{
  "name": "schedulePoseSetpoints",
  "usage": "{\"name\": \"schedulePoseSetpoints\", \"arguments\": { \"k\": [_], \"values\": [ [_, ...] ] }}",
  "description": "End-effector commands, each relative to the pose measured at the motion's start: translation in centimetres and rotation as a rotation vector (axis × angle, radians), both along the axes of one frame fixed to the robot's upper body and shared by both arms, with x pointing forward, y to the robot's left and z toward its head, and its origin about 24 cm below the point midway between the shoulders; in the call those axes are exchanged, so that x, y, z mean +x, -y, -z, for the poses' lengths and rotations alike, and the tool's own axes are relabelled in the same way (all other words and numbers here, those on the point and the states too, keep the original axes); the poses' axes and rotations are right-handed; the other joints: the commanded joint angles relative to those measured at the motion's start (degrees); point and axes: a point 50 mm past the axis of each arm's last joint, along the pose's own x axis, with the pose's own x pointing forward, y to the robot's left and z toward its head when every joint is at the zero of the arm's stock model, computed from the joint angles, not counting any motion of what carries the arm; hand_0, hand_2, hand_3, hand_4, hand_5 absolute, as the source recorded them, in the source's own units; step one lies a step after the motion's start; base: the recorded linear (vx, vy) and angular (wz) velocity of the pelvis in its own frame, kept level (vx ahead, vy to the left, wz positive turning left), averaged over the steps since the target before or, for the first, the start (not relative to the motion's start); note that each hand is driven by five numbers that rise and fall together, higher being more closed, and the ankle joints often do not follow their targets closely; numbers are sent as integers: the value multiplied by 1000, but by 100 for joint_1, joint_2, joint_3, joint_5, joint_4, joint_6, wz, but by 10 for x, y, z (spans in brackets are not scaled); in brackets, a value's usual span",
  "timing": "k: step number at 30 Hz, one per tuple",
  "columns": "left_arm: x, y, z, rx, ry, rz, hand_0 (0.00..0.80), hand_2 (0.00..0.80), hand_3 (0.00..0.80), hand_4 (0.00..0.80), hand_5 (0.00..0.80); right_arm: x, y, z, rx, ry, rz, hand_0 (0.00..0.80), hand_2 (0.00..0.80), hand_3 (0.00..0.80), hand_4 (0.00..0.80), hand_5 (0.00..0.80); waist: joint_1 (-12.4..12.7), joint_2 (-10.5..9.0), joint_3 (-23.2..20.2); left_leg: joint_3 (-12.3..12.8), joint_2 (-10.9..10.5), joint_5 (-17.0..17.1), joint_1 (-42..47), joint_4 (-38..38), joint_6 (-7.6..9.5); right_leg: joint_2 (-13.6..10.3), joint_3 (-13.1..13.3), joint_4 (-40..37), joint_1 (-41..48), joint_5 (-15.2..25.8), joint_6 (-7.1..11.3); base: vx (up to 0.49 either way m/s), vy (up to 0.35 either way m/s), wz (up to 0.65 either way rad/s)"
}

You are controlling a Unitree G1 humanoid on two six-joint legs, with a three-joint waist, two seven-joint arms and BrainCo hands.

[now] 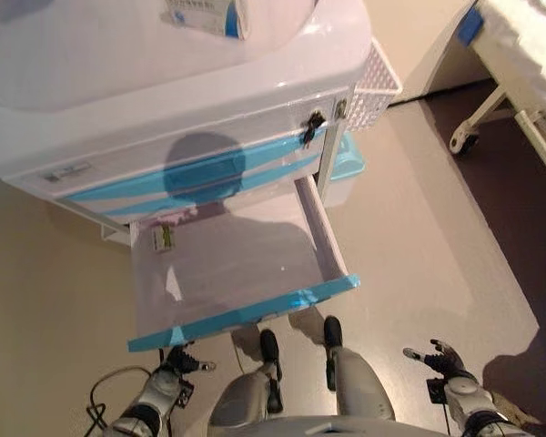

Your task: Open the drawer and pick up the medicine

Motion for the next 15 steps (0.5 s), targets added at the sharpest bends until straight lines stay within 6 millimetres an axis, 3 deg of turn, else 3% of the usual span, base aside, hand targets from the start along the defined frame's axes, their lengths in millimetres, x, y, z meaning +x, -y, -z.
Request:
{"name": "schedulePoseSetpoints", "arguments": {
  "k": [1,3,6,7,15],
  "values": [
    [8,-1,-8,84,49,116,0,0,0,0,0,4,11,-9,-80,28,-42,0,0,0,0,0,-106,-89,-81,-298,-206,-550,-659,1122,149,78,-23,542,-287,-56,7,-63,-118,12],
    [28,0,-26,101,137,197,0,0,0,0,0,15,14,-17,-123,54,-94,0,0,0,0,0,-85,-73,-4,-328,-158,-603,-1000,1410,133,135,-30,749,-574,-131,-66,-62,-125,18],
    [31,0,-29,101,154,212,0,0,0,0,0,15,15,-18,-130,51,-104,0,0,0,0,0,-74,-55,1,-343,-153,-606,-1069,1453,127,152,-35,812,-626,-165,-84,-28,-64,12],
    [50,6,-48,96,247,275,0,0,0,0,0,18,20,-22,-156,48,-123,0,0,0,0,0,-75,-3,37,-386,-145,-606,-1262,1573,110,151,-91,973,-788,-242,-118,-28,-71,1],
    [89,15,-80,190,355,404,0,0,0,0,0,15,27,-20,-196,-8,-139,0,0,0,0,0,-153,125,104,-489,-182,-701,-1411,1849,85,77,-151,1497,-946,-531,-195,-4,-41,12]
  ]
}}
